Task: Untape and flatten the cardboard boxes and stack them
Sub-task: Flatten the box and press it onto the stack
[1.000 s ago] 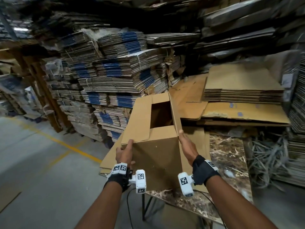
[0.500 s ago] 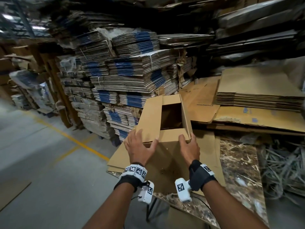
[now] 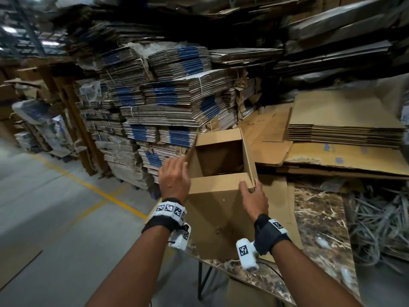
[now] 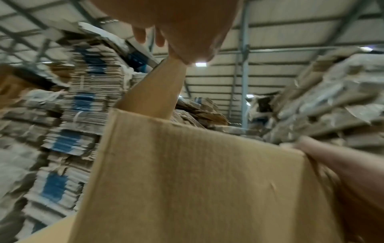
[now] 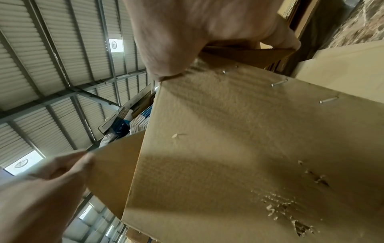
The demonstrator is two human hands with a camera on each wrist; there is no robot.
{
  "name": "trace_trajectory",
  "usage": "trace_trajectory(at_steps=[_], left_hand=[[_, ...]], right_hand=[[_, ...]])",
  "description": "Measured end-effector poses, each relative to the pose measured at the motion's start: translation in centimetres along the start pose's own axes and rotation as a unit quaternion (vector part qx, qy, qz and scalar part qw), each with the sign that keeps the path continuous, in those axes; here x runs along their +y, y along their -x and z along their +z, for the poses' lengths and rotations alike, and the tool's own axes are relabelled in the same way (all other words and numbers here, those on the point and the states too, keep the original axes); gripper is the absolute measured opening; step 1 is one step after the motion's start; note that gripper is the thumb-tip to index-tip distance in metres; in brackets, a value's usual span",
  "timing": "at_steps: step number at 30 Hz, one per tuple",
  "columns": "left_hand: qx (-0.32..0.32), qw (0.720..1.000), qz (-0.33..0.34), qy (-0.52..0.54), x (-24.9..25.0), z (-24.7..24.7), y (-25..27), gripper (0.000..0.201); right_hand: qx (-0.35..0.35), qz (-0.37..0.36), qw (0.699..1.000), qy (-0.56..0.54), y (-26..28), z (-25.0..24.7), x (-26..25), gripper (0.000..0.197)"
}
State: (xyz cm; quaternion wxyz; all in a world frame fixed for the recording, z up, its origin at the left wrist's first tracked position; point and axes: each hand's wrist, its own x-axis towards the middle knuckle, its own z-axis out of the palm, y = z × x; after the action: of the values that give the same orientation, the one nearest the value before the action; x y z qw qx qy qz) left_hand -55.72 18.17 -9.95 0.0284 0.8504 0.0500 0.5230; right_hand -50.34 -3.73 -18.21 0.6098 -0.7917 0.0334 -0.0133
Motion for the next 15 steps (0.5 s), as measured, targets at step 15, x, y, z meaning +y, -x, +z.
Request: trace_trajectory(at_steps=[15], left_hand=[[-0.426,0.831,-0.356,0.042,-4.2,2.1,2.4,0.068]], right_hand=[[-0.073,0.057,0.995,-0.036,0.2,-1.4,-0.1,0.097]])
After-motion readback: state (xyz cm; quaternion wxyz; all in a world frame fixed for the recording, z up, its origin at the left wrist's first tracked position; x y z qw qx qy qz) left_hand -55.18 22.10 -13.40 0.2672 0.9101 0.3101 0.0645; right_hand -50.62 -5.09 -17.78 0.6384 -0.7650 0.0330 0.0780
